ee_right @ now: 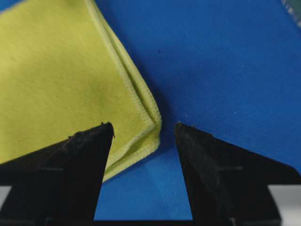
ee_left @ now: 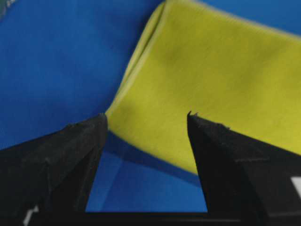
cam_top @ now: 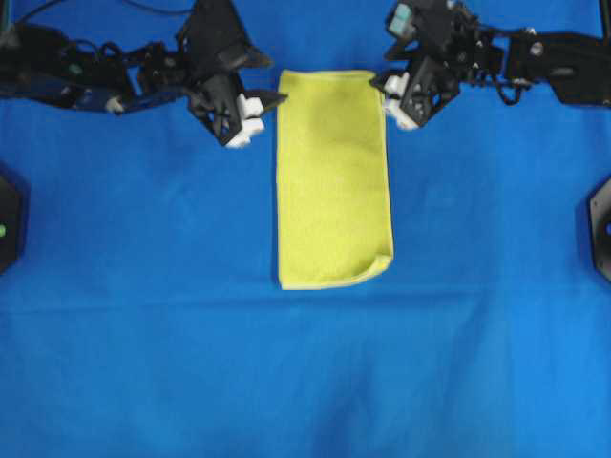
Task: Fold the yellow towel.
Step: 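Move both grippers to the strip's far corners and grasp them, then fold the far half toward the near end with both grippers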
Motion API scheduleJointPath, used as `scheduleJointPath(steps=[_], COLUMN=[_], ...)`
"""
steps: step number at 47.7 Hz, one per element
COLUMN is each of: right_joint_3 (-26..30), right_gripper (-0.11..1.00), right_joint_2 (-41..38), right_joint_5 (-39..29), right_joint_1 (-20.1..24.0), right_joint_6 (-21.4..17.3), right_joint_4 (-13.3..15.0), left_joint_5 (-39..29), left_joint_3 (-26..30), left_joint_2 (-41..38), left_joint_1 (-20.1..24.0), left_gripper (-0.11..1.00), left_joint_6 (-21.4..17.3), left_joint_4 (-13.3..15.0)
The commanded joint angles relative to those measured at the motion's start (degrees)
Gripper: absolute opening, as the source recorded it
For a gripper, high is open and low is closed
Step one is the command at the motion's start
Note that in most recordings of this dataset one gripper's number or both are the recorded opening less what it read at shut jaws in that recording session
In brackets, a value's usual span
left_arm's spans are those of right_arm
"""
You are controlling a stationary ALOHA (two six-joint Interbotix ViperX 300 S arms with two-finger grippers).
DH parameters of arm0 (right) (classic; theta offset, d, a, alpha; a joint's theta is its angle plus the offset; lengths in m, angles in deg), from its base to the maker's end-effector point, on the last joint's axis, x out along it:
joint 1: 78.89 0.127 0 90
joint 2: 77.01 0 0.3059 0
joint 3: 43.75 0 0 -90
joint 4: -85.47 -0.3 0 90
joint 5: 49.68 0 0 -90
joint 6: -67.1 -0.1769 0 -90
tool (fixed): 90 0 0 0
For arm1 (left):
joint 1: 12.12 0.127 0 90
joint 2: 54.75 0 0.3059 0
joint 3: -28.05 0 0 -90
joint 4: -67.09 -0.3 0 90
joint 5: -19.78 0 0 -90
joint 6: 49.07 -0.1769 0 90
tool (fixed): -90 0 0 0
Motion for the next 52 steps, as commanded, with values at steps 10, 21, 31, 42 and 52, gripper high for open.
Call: scheduleJointPath(steps=[10,21,31,42,52], right_joint_3=[2.90,2.99,1.67,1.23,1.23], right_gripper=[0.59,0.50,0.04,0.04,0.04], right_joint_2=[-5.45,-6.86,-6.24,-5.45,-2.20], right_joint_5=[2.46,2.46,2.55,2.81,2.64], right_joint_1=[-1.23,-1.76,-1.67,-1.67,-2.99], right_joint_6=[-0.09,-0.09,-0.53,-0.97,-0.88], right_joint_4=[0.18,0.18,-0.09,-0.44,-0.26], left_joint_5=[1.58,1.67,1.41,0.88,0.70], left_joint_3=[4.31,5.10,5.80,5.98,5.98], left_joint_2=[-6.33,-9.67,-10.37,-9.84,-6.68], left_joint_1=[2.29,3.43,3.08,3.08,4.48], left_gripper=[0.66,0.56,0.06,0.01,0.01], left_joint_6=[-0.18,-0.26,-3.08,-4.66,-5.36], left_joint_4=[-0.18,-0.18,-0.26,-0.26,-0.26])
